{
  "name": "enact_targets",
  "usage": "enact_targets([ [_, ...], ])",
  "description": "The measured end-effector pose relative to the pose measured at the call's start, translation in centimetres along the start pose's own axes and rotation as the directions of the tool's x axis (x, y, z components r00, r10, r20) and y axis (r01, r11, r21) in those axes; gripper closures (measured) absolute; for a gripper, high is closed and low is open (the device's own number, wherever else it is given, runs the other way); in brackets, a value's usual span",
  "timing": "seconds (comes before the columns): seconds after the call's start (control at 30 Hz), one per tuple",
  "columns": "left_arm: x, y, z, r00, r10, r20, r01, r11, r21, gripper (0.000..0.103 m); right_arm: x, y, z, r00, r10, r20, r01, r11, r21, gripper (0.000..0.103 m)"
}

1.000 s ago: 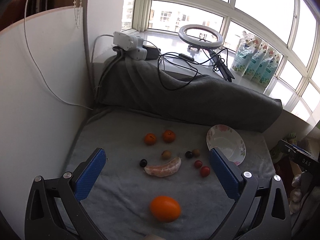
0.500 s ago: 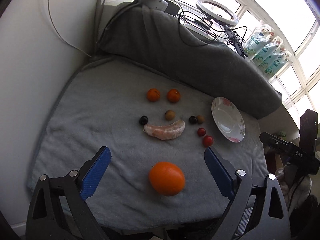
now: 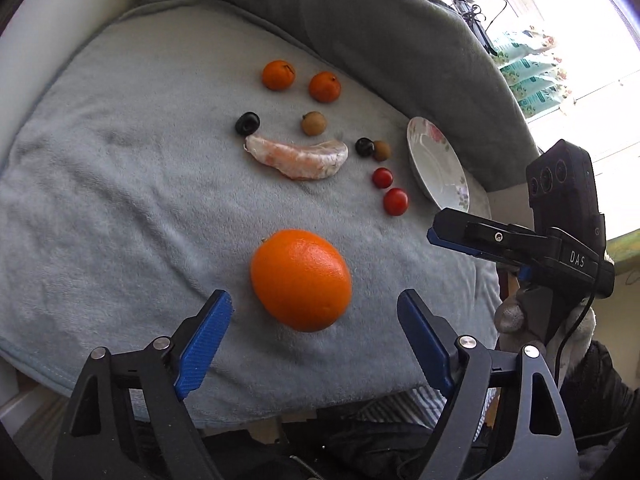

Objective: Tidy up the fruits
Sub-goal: 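Move the right tool down toward the large orange, then close the right gripper around the large orange and lift it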

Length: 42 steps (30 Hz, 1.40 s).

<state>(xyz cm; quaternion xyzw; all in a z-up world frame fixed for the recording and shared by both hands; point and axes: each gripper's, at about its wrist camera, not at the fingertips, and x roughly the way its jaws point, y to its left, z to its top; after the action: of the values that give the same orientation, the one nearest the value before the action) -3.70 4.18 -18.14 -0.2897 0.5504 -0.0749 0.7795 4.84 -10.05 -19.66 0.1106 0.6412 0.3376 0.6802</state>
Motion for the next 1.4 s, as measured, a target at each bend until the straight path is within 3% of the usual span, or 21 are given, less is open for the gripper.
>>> enact_targets([
  [0.3, 2.1, 0.4, -0.4, 0.999, -0.013, -0.043, 0.014, 1.0, 0.005, 0.026, 3.8, 0.8, 0.3, 0.992, 0.074, -0.102, -0.076, 0.997, -0.01, 0.013],
  [0.73, 3.0, 0.6, -0.6, 0.998, -0.011, -0.068, 0.012, 1.0, 0.026, 0.031, 7.4, 1.8, 0.6, 0.974, 0.1, -0.201, -0.109, 0.993, -0.035, 0.021],
  [1.0, 3.6, 0.9, -0.6, 0.997, -0.002, -0.08, 0.003, 1.0, 0.02, 0.034, 8.9, 1.8, 0.6, 0.965, 0.089, -0.247, -0.102, 0.994, -0.038, 0.026],
  [1.17, 4.0, 1.1, -0.8, 0.996, 0.004, -0.084, -0.002, 1.0, 0.022, 0.037, 9.5, 1.5, 0.5, 0.956, 0.13, -0.261, -0.137, 0.99, -0.011, 0.037],
  [1.4, 4.4, 0.7, -1.1, 0.997, 0.021, -0.08, -0.018, 0.999, 0.04, 0.039, 9.9, 2.2, 0.4, 0.959, 0.117, -0.259, -0.129, 0.991, -0.033, 0.037],
])
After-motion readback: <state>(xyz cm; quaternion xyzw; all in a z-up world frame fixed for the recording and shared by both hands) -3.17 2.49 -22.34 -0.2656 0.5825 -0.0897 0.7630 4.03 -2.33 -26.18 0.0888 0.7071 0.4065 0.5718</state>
